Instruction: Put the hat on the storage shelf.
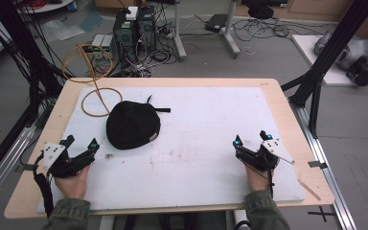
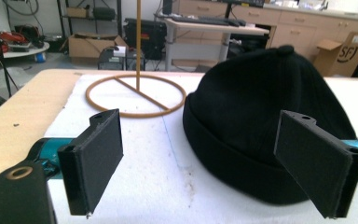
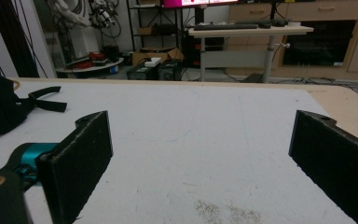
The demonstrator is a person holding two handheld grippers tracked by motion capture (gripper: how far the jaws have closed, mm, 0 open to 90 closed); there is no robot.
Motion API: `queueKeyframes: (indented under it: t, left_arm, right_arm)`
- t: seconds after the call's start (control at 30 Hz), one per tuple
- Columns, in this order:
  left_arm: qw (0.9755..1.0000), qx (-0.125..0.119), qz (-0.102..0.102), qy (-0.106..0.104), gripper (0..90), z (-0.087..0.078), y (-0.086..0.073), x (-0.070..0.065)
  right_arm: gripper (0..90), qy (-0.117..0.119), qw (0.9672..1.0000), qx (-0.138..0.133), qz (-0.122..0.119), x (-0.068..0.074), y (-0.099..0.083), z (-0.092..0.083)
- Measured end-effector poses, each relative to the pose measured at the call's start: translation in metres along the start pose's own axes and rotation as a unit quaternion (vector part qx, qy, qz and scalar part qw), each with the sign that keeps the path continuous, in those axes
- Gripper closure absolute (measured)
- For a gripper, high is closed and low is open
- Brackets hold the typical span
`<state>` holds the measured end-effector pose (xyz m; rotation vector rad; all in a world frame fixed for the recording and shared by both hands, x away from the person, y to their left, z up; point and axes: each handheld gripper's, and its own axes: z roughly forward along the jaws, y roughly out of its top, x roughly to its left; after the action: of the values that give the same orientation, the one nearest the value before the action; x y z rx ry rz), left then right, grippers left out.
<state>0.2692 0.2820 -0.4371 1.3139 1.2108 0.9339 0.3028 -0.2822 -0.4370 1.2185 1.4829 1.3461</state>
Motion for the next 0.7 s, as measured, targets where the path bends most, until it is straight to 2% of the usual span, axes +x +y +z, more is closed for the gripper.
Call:
queueKeyframes:
  t: [0.03,0.17,0.37,0.7]
  left_arm:
    - [1.0,-0.003,-0.002,0.001,15.7,0.0001,0.0002,0.0002]
    - [1.0,0.001,-0.005,-0.007,15.6,0.0006,0.0,0.0008]
    - [1.0,0.001,0.008,0.0,15.7,-0.0036,-0.001,-0.0025]
    - [1.0,0.001,0.007,0.0,15.6,-0.0037,0.003,-0.001]
  right_arm:
    - [5.1,0.0,1.0,-0.003,-0.004,-0.0003,0.0003,-0.0002]
    - [5.1,-0.003,1.0,-0.008,0.005,-0.0001,0.0015,-0.0001]
    - [3.8,-0.008,0.9998,-0.012,0.014,0.0012,0.0036,0.0046]
    - [3.6,0.0,1.0,-0.009,-0.003,0.0077,0.0057,0.0052]
